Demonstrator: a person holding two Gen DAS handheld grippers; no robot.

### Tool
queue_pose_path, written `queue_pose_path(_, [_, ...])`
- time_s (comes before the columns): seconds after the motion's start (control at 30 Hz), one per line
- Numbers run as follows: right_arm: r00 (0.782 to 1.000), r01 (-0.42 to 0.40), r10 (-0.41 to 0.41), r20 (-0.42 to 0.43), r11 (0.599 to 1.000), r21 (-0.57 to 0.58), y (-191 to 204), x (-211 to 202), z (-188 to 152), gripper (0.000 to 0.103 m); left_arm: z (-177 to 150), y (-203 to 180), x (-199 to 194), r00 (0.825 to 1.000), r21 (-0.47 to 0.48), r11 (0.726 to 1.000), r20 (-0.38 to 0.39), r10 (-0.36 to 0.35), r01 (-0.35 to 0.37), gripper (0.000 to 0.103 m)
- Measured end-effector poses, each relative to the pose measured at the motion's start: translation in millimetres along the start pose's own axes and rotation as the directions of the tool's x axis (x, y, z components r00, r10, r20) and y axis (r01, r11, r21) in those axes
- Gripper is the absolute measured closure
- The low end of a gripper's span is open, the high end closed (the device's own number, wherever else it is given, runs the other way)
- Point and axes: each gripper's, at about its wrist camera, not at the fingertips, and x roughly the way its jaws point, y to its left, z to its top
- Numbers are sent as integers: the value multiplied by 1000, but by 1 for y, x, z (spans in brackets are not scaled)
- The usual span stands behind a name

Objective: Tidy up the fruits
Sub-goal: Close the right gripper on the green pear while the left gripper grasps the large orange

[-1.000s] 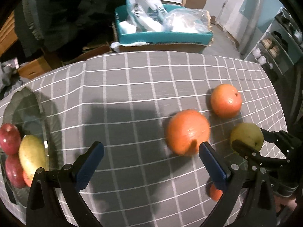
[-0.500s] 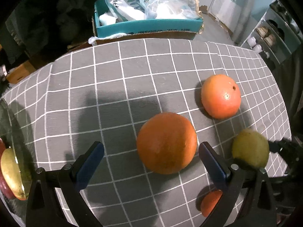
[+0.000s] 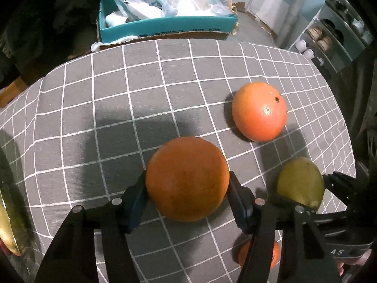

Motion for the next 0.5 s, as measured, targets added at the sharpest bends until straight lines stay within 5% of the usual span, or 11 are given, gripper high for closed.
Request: queue_pose_path(0.5, [989, 125, -118, 88, 989, -80, 27, -9, -3, 26, -13, 9, -26, 999, -18, 1000, 22, 26, -26, 41])
